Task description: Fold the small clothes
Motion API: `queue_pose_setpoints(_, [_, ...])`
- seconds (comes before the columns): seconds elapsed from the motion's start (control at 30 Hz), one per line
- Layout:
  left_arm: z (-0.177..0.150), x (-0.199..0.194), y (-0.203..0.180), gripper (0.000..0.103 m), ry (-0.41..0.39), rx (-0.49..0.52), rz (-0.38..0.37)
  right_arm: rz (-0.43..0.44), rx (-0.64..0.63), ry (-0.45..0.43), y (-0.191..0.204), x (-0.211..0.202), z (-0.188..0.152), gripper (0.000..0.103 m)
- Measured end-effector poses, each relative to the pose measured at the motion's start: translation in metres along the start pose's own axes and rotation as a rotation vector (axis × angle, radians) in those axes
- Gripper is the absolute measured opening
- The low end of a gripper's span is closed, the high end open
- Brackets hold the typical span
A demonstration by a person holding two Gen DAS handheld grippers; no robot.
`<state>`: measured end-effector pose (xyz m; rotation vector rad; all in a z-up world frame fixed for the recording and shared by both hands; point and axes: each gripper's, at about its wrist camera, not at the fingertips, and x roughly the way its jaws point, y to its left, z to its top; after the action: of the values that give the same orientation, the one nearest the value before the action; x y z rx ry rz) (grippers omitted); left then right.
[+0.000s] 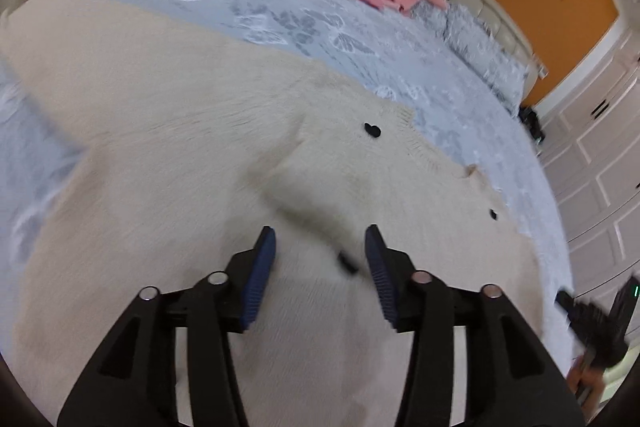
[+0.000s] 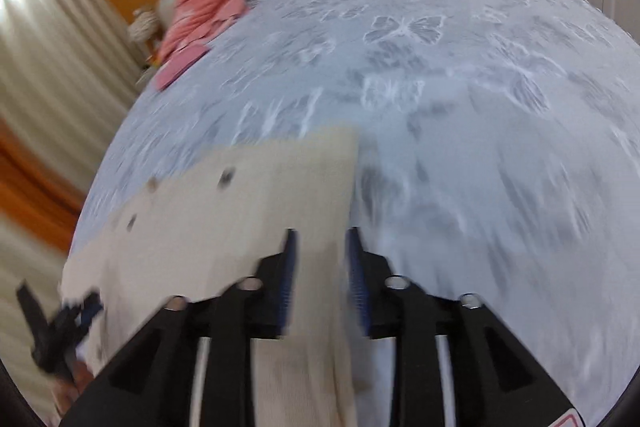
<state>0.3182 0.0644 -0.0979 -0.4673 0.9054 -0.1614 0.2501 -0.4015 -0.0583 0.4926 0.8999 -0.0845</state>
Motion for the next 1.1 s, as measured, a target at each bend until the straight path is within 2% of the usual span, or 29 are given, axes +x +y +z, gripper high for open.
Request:
queue_pose_setpoints(0.03, [-0.007, -0.009, 0.007, 0.053, 0.0, 0.001, 0.014, -0.005, -0.002, 0.019, -0.001, -0.008, -0.02, 0.04])
queue_pose_setpoints(0.13, [-0.034, -0.037, 0.036, 0.053, 0.007, -0.013, 0.06, -0.033, -0.012, 0.099, -0.007, -0.004, -0.06, 0.04])
queue_pose_setpoints(0.23, [-0.062, -0.064, 0.066, 0.053, 0.014, -0.067, 0.067, -0.033, -0.007, 0.13, -0.001, 0.01, -0.069, 0.038])
queue_pose_setpoints(0.27, [-0.066, -0.069, 0.071, 0.053, 0.014, -0.069, 0.067, -0.045, -0.026, 0.131, 0.004, 0.016, -0.068, 0.031])
queue_pose_setpoints(0.3, [-0.071, -0.073, 0.074, 0.053, 0.013, -0.066, 0.069, -0.083, -0.049, 0.129, 0.007, 0.021, -0.065, 0.007])
queue_pose_setpoints(0.37, [-0.076, -0.077, 0.075, 0.053, 0.011, -0.046, 0.081, -0.158, -0.018, 0.102, -0.004, 0.023, -0.063, 0.007])
queue_pose_setpoints(0.4, [-0.078, -0.077, 0.075, 0.053, 0.009, -0.037, 0.085, -0.166, 0.018, 0.101, -0.016, 0.023, -0.065, 0.006])
queue_pose_setpoints(0.47, [-0.081, -0.074, 0.075, 0.053, 0.0, -0.016, 0.095, -0.108, 0.079, 0.079, -0.034, 0.022, -0.073, 0.005])
queue_pose_setpoints(0.53, [-0.079, -0.075, 0.074, 0.053, -0.004, -0.024, 0.096, -0.125, 0.061, 0.074, -0.027, 0.014, -0.075, 0.016])
queue_pose_setpoints(0.57, [-0.076, -0.079, 0.077, 0.054, -0.009, -0.053, 0.073, -0.15, 0.034, 0.068, -0.018, 0.008, -0.075, 0.021])
queue_pose_setpoints(0.63, [-0.066, -0.089, 0.085, 0.055, -0.033, -0.126, 0.017, -0.18, -0.044, 0.025, 0.005, -0.016, -0.082, 0.025])
queue_pose_setpoints(0.67, [-0.056, -0.098, 0.097, 0.061, -0.072, -0.182, -0.005, -0.18, -0.074, 0.014, 0.015, -0.024, -0.089, 0.025])
queue_pose_setpoints(0.77, [-0.019, -0.117, 0.142, 0.068, -0.18, -0.337, -0.021, -0.111, -0.158, 0.028, 0.046, -0.043, -0.118, 0.033])
queue_pose_setpoints(0.83, [0.012, -0.118, 0.174, 0.068, -0.221, -0.429, 0.01, -0.082, -0.209, 0.046, 0.066, -0.05, -0.143, 0.049])
queue_pose_setpoints(0.9, [0.051, -0.116, 0.214, 0.068, -0.266, -0.516, 0.067, -0.058, -0.27, 0.078, 0.084, -0.05, -0.171, 0.05])
queue_pose_setpoints(1.0, [0.092, -0.106, 0.254, 0.068, -0.296, -0.608, 0.147, -0.072, -0.34, 0.093, 0.102, -0.048, -0.203, 0.051])
queue_pose_setpoints(1.1, [0.118, -0.088, 0.283, 0.068, -0.279, -0.693, 0.201, -0.085, -0.343, 0.125, 0.103, -0.037, -0.22, 0.054])
